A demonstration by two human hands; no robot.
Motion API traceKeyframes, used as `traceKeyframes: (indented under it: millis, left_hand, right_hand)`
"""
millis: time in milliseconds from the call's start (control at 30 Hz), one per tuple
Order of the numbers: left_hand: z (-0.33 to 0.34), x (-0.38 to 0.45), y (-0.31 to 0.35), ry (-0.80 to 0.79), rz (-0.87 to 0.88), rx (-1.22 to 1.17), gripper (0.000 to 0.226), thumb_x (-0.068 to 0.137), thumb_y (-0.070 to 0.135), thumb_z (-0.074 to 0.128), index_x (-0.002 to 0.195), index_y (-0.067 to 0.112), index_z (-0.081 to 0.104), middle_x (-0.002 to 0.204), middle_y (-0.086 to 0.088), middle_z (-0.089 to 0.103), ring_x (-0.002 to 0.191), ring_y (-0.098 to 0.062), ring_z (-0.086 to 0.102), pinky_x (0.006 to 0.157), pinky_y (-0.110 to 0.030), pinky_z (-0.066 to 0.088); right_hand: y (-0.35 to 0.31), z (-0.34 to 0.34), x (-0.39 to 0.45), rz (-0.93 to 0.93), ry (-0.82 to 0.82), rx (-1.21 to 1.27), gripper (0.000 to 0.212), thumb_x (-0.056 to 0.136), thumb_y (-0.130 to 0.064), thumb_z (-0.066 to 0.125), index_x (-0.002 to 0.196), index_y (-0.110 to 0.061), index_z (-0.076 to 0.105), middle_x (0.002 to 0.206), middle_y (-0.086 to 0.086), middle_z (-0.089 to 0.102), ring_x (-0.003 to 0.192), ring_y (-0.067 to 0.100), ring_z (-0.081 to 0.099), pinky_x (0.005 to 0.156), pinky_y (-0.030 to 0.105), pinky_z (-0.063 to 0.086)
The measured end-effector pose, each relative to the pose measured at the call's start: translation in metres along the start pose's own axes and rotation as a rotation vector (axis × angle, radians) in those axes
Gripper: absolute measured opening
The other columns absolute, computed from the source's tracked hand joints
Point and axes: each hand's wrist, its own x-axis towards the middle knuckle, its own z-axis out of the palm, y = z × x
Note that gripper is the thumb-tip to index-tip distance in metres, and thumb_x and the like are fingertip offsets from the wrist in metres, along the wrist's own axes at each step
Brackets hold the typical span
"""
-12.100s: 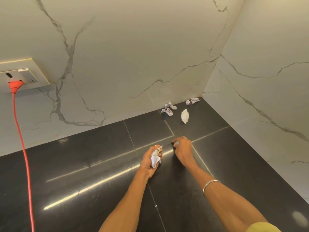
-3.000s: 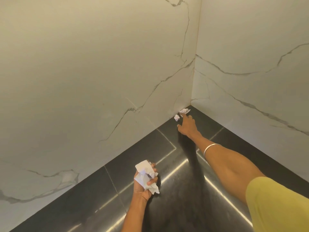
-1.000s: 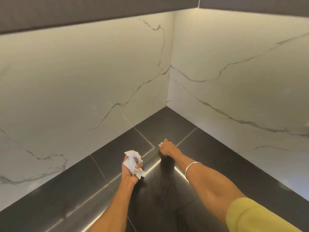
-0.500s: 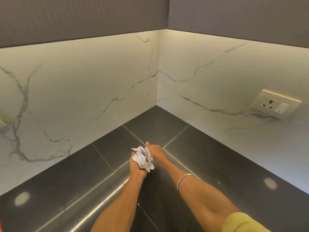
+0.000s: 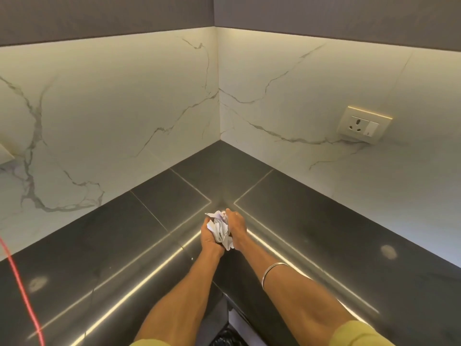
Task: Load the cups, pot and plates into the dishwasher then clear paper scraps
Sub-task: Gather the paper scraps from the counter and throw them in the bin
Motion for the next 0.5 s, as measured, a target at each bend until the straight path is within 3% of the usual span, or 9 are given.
traceKeyframes:
  millis: [67,133,233,300,367,500]
  left_hand:
    - [-0.002,-0.006,-0.016,0.010,-0.002,-0.033,0.032,0.088,0.045,0.060,0.097,0.016,0.070,0.094,-0.006,0.068,0.088,-0.023,0.066,0.089,-0.036,0.050]
    - [-0.005,-0.013,-0.030,0.020,0.015,-0.083,0.043,0.083,0.046,0.068,0.112,0.014,0.070,0.108,-0.007,0.068,0.101,-0.024,0.066,0.102,-0.038,0.047]
    - [-0.023,-0.003,-0.051,0.122,0.065,-0.139,0.094,0.044,0.038,0.093,0.129,0.011,0.064,0.127,-0.010,0.066,0.116,-0.027,0.064,0.102,-0.044,0.049]
    - [-0.037,-0.002,-0.064,0.111,0.090,-0.172,0.110,0.030,0.037,0.098,0.131,0.012,0.063,0.130,-0.011,0.064,0.116,-0.029,0.064,0.100,-0.045,0.050]
    - [-0.040,-0.022,-0.068,0.109,0.127,-0.235,0.108,0.030,0.033,0.098,0.130,0.012,0.063,0.128,-0.008,0.065,0.116,-0.027,0.064,0.101,-0.044,0.049]
    - [-0.046,-0.052,-0.069,0.112,0.186,-0.265,0.081,0.044,0.031,0.086,0.122,0.017,0.069,0.117,-0.003,0.069,0.104,-0.024,0.068,0.095,-0.041,0.054]
  right_hand:
    - [0.006,-0.012,-0.007,-0.016,0.041,0.020,0.022,0.091,-0.026,0.053,0.082,-0.010,0.063,0.074,0.004,0.067,0.063,0.018,0.062,0.053,0.025,0.043]
    - [0.014,-0.021,-0.013,-0.033,0.075,0.044,0.023,0.086,-0.027,0.056,0.080,-0.007,0.066,0.074,0.005,0.071,0.066,0.022,0.067,0.057,0.030,0.050]
    - [0.031,-0.032,-0.023,-0.063,0.095,0.028,0.019,0.075,-0.033,0.058,0.070,-0.019,0.069,0.072,0.001,0.073,0.074,0.025,0.071,0.073,0.040,0.057]
    - [0.040,-0.040,-0.034,-0.094,0.078,-0.020,0.017,0.073,-0.038,0.057,0.063,-0.026,0.066,0.070,-0.004,0.071,0.073,0.021,0.070,0.074,0.040,0.056]
    - [0.047,-0.046,-0.045,-0.113,0.040,-0.027,0.021,0.077,-0.034,0.057,0.060,-0.024,0.063,0.066,-0.006,0.069,0.066,0.017,0.064,0.067,0.036,0.051]
    - [0.060,-0.049,-0.075,-0.091,0.021,0.144,0.021,0.083,-0.029,0.053,0.067,-0.019,0.062,0.069,-0.001,0.070,0.060,0.015,0.064,0.056,0.031,0.050]
